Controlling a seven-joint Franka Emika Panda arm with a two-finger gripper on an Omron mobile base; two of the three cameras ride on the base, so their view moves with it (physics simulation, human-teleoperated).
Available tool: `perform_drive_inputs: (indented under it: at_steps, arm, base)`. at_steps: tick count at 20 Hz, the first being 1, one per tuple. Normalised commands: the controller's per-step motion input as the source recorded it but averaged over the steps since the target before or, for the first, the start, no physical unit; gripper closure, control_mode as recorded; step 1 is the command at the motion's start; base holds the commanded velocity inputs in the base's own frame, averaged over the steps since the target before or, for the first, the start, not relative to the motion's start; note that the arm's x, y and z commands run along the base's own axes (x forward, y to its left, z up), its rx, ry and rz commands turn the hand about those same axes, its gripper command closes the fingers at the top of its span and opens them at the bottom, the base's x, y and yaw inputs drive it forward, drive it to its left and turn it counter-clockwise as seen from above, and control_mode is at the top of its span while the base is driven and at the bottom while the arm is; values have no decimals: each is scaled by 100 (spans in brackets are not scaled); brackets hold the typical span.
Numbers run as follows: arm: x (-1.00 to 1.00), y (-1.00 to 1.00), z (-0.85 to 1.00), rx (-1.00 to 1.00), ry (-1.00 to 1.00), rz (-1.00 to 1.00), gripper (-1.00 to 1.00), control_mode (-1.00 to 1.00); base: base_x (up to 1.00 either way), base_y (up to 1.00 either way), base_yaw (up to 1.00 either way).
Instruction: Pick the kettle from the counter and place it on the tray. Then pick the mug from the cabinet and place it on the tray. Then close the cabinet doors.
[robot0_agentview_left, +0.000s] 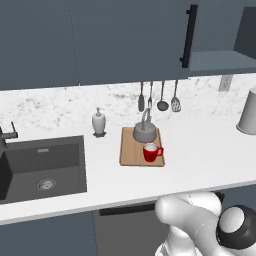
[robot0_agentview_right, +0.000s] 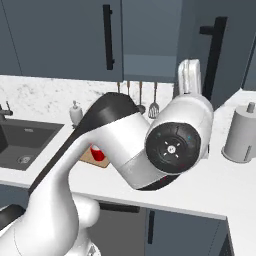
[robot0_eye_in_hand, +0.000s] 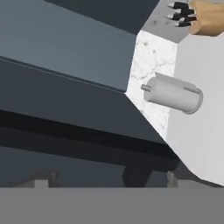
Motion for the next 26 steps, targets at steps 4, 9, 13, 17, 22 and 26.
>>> perform_drive_inputs:
  at_steps: [4,9,13,17,22,26]
  arm:
    - [63,56,-3,-1,17,27,-100,-100]
    - [59,68,-17,-6,1,25,-100,-100]
    - [72,66,-21,-6,0,23,-100,-100]
    - [94,54,-26,-6,0,16,-100,-100]
    - [100,45,-23,-3,4,12,-100,-100]
    - [100,37,-24,-5,0,4,-100,-100]
  base:
    - [0,0,0]
    - [0,0,0]
    - [0,0,0]
    - [0,0,0]
    - [0,0,0]
    - [0,0,0]
